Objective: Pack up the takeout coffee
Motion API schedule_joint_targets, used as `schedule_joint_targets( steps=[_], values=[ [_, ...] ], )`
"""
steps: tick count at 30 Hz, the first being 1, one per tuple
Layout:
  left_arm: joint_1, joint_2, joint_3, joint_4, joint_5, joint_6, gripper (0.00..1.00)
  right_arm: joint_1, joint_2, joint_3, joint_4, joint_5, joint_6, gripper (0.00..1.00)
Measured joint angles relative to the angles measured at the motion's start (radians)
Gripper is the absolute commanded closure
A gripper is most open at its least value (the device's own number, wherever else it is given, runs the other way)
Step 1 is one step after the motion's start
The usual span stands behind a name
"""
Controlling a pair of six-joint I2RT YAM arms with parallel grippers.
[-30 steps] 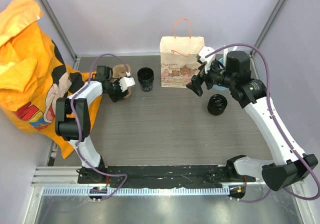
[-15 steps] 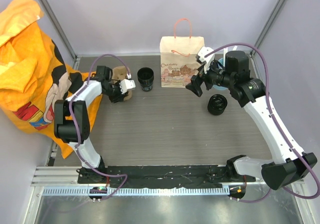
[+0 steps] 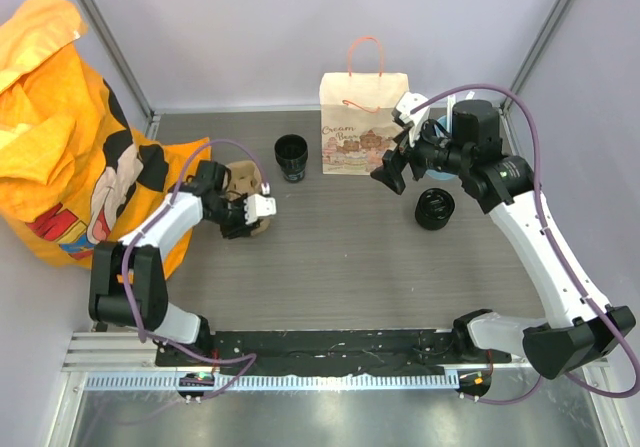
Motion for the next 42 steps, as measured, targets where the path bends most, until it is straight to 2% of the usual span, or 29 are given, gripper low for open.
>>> schedule_joint_targets(
  steps=[8,13,19,27,34,42],
  values=[
    [-0.177,-0.158,-0.169,0.005,-0.019,-0.006,0.58,0.021,0.000,0.011,-0.013,-0.007,0.000,0.00],
    [-0.244,-0.218,-0.203,0.000,-0.023,-0.047,0.55,0.055,0.000,0.018,-0.043,-0.007,-0.003,0.00],
    [-0.246,-0.265,-0.175,-0.012,-0.024,-0.128,0.50,0.077,0.002,0.018,-0.064,-0.007,-0.005,0.01],
    [-0.242,-0.357,-0.038,-0.138,0.023,-0.190,0.49,0.102,0.039,0.028,-0.068,-0.006,-0.005,0.00],
    [-0.172,-0.462,-0.005,-0.224,0.007,-0.278,0.49,0.131,0.056,0.045,-0.072,-0.008,-0.006,0.00],
    [0.120,-0.494,-0.095,-0.203,-0.069,-0.400,0.48,0.161,0.066,0.062,-0.076,-0.008,-0.017,0.00]
  ],
)
